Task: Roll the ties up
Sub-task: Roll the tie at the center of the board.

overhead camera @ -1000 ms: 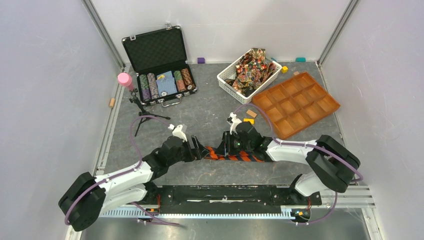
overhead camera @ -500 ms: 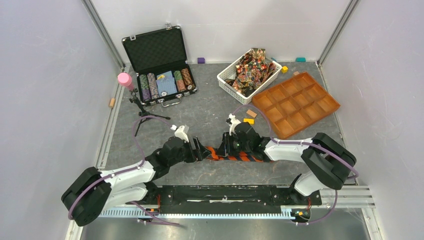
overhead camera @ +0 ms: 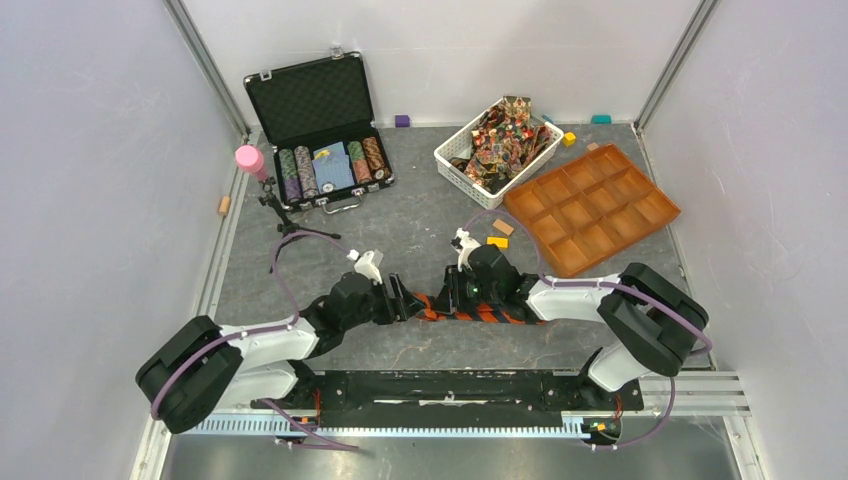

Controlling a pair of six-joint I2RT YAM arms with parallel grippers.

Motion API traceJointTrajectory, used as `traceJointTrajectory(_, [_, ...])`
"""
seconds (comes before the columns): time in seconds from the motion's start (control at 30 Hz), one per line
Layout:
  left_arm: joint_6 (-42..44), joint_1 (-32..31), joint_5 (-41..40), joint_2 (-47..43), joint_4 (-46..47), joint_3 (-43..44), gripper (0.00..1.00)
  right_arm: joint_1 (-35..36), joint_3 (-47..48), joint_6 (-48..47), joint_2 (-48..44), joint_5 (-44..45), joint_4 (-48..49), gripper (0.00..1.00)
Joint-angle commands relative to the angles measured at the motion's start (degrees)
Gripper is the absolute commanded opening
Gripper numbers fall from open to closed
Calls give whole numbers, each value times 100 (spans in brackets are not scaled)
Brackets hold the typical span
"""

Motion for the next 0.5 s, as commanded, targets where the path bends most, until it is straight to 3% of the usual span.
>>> traceJointTrajectory(0.0, [-177, -17, 261, 207, 470, -72, 76, 2, 176, -145, 129, 101, 14, 27])
traceJointTrajectory(0.47, [-159, -17, 397, 559, 855, -118, 61, -2, 185, -206, 165, 8, 6, 26])
